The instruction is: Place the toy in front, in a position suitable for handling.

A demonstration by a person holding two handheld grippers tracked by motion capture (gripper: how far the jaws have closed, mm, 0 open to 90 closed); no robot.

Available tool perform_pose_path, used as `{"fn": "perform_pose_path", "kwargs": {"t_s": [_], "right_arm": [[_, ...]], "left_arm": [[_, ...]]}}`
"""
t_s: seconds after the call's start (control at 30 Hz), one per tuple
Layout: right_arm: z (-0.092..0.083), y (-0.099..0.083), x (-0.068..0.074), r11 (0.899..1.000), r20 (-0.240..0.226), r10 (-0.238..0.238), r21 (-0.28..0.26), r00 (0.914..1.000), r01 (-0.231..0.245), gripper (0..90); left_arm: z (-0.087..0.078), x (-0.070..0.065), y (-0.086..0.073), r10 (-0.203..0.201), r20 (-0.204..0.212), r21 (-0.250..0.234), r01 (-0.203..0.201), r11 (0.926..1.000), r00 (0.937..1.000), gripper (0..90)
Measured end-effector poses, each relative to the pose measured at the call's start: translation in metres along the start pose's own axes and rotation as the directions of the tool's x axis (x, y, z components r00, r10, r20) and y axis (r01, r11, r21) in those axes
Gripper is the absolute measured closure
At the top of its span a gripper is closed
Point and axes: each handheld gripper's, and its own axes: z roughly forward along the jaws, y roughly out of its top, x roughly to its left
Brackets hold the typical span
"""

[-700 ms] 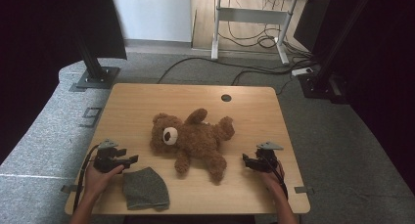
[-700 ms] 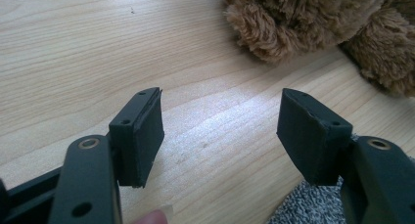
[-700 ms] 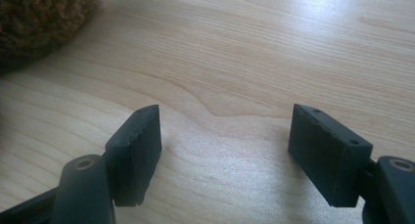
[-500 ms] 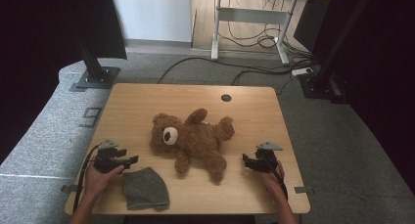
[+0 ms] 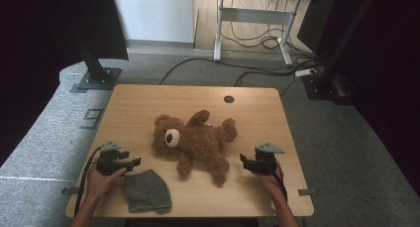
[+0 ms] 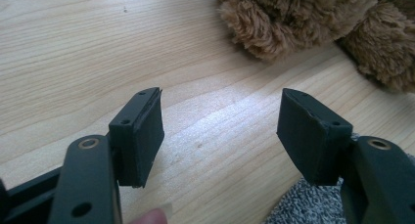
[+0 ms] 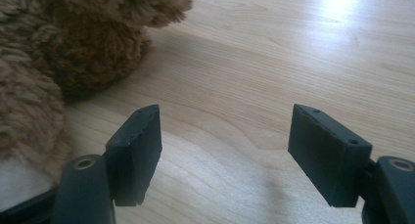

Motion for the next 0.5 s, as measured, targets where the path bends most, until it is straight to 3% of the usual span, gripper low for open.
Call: {"fn": "perform_pose_path", "kwargs": {"t_s": [0.5], "right_arm": [[-0.0001,-0.0027,-0.0029,1.000,0.008,0.003,0.002,1.0000,-0.003,28.3]], "left_arm": [[0.0009,-0.0002,-0.0002,-0.001,0.002,0.000,0.001,1.0000,1.0000,33.0]]}}
